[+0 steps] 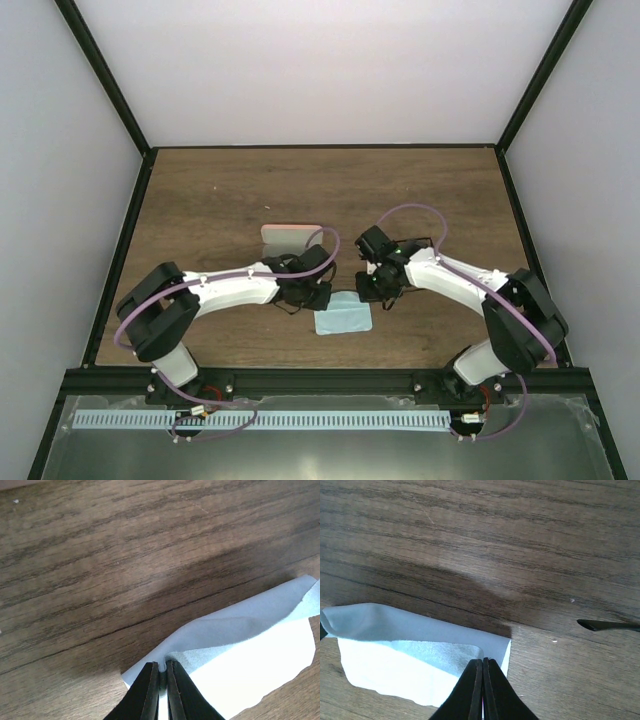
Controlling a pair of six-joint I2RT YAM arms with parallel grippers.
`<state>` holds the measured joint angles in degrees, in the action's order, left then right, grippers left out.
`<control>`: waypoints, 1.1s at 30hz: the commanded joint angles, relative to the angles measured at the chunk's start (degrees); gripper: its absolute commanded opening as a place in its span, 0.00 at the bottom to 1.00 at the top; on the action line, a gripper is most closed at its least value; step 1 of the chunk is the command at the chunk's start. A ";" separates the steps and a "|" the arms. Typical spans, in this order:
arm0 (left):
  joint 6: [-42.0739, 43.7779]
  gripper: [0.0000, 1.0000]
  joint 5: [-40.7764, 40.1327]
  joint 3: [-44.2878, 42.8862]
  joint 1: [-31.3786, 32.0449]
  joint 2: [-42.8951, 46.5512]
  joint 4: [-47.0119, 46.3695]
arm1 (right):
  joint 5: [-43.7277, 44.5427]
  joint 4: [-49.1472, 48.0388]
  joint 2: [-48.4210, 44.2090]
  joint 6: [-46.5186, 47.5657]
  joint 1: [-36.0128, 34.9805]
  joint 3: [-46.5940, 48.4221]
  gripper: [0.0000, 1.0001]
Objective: Organize the sunglasses
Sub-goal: Fold the glasses cleaning cloth at the center of the board.
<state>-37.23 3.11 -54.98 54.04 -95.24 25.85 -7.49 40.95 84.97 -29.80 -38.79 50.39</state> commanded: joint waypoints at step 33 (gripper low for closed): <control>-0.14 0.05 1.04 4.44 4.49 2.45 -0.36 | -3.32 1.19 -2.77 -2.54 -3.69 -4.45 0.01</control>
<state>-37.28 3.77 -51.27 58.15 -93.47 25.80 -10.37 41.95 81.91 -31.44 -41.63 45.95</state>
